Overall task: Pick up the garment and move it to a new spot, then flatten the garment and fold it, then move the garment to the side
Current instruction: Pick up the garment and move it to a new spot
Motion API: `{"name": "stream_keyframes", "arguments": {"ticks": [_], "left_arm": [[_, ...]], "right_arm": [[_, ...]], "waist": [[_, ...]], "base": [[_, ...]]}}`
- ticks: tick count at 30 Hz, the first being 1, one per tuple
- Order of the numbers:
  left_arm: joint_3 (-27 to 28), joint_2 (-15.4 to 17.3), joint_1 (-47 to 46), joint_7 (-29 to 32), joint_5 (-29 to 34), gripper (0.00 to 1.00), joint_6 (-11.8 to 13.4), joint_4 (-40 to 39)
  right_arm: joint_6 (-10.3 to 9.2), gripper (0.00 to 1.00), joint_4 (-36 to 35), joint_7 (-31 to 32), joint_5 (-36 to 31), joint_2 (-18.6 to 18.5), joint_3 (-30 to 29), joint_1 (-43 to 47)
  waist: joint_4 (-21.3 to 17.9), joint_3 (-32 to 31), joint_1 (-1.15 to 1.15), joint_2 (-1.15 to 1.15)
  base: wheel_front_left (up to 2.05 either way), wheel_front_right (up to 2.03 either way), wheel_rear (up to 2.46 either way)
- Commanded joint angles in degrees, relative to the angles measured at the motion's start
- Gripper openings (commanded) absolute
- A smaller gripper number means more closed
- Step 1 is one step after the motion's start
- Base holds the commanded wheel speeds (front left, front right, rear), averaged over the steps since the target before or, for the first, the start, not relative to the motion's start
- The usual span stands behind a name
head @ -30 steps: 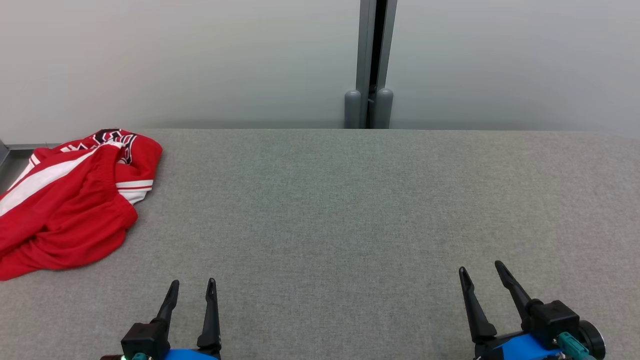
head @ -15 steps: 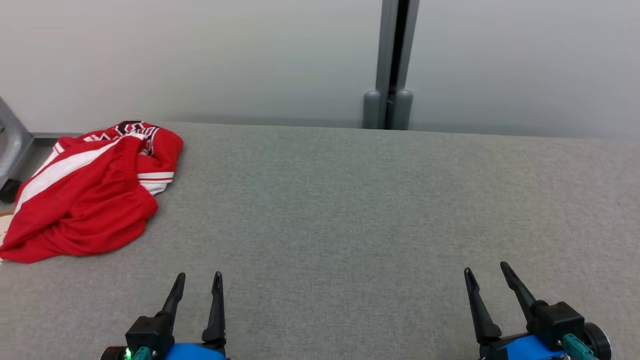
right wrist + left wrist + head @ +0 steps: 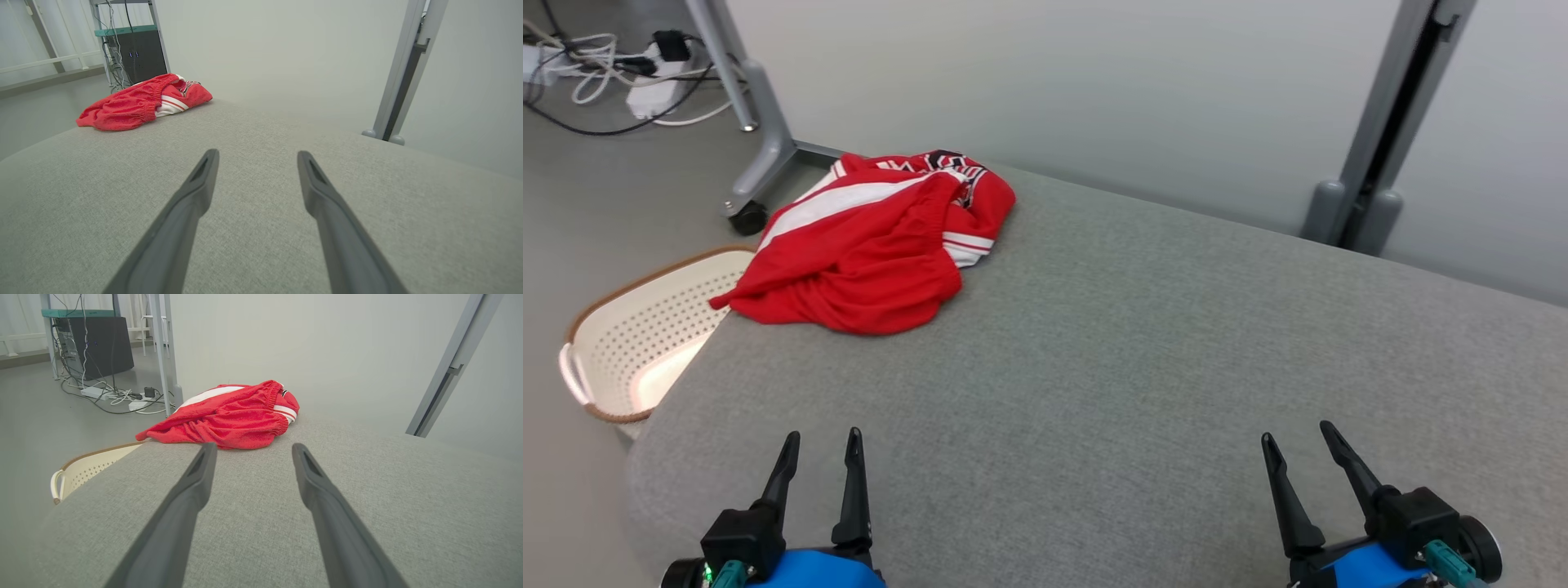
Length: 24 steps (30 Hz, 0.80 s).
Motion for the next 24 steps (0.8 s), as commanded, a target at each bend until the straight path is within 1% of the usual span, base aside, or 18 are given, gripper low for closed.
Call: {"name": "stream_keyframes", "arguments": {"ticks": [1, 7, 12, 15, 19, 22, 24], "left_arm": [[0.48, 0.1, -0.09, -0.26, -0.13, 1.0, 0.03, -0.32], [0.96, 0.3, 0.68, -0.26, 0.5, 1.0, -0.11, -0.65], [1.66, 0.3, 1.19, -0.26, 0.59, 1.0, -0.24, -1.23], [3.16, 0.73, 0.96, -0.27, 0.09, 1.0, 0.33, -2.08], [6.63, 1.9, -0.76, -0.27, -1.04, 1.0, 1.01, -5.26], [9.7, 4.27, -3.73, -0.23, -1.98, 1.0, 0.98, -8.19], [10.78, 5.79, -6.49, 0.01, -2.15, 1.0, 1.12, -10.22]], "right_arm": [[0.01, 1.0, -0.06, -0.21, 0.18, -0.27, 0.24, -0.47], [0.01, 1.0, 0.56, -0.22, 0.43, -0.27, 1.39, -0.01], [0.01, 1.0, 0.74, -0.21, 0.56, -0.28, 2.39, 0.04], [0.01, 1.0, 0.44, -0.21, 0.27, -0.28, 2.75, 0.01], [0.01, 1.0, -0.22, -0.21, -1.3, -0.28, 2.09, -0.73], [0.01, 1.0, -1.07, -0.21, -3.15, -0.3, 1.11, -1.89], [0.01, 1.0, -1.62, -0.22, -4.22, -0.28, 0.5, -2.61]], "waist": [[2.12, 1.55, 0.0, 0.0], [5.8, 0.79, 0.0, 0.0], [6.67, 0.72, 0.0, 0.0], [6.5, 1.17, 0.0, 0.0], [5.63, 3.0, 0.0, 0.0], [4.25, 5.37, 0.0, 0.0], [3.01, 7.16, 0.0, 0.0]], "base": [[0.0, 0.0, 0.0], [0.0, 0.0, 0.0], [0.0, 0.0, 0.0], [0.0, 0.0, 0.0], [0.0, 0.0, 0.0], [0.0, 0.0, 0.0], [0.0, 0.0, 0.0]]}}
